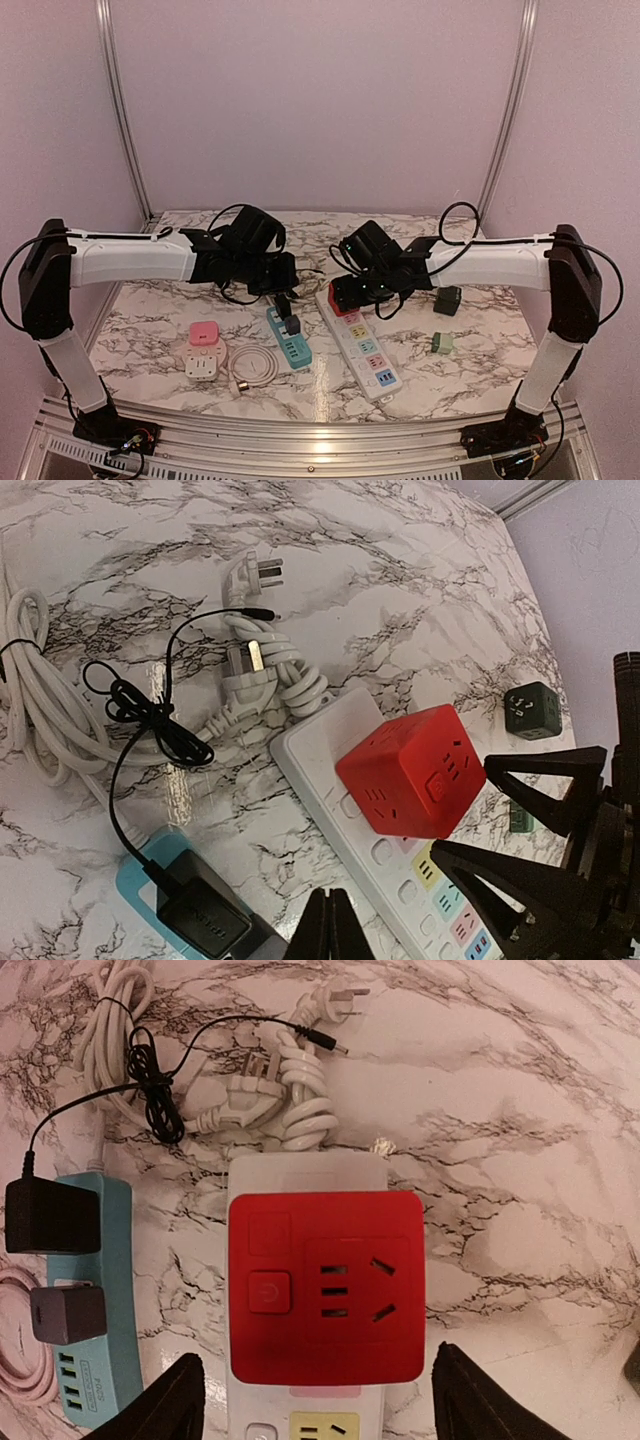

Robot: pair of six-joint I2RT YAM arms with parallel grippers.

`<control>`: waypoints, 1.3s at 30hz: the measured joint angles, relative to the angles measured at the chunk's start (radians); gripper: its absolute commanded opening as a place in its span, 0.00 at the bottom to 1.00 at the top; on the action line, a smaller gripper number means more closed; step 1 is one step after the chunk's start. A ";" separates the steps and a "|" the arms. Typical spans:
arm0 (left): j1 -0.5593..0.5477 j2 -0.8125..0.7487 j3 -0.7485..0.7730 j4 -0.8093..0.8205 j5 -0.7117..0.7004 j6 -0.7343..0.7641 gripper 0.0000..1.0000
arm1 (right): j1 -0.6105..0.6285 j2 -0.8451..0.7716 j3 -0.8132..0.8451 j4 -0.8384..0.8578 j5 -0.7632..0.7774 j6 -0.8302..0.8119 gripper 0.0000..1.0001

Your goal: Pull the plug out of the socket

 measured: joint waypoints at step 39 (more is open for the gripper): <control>-0.124 0.161 0.014 0.160 0.084 -0.053 0.00 | -0.024 0.233 0.254 -0.101 0.116 0.136 0.21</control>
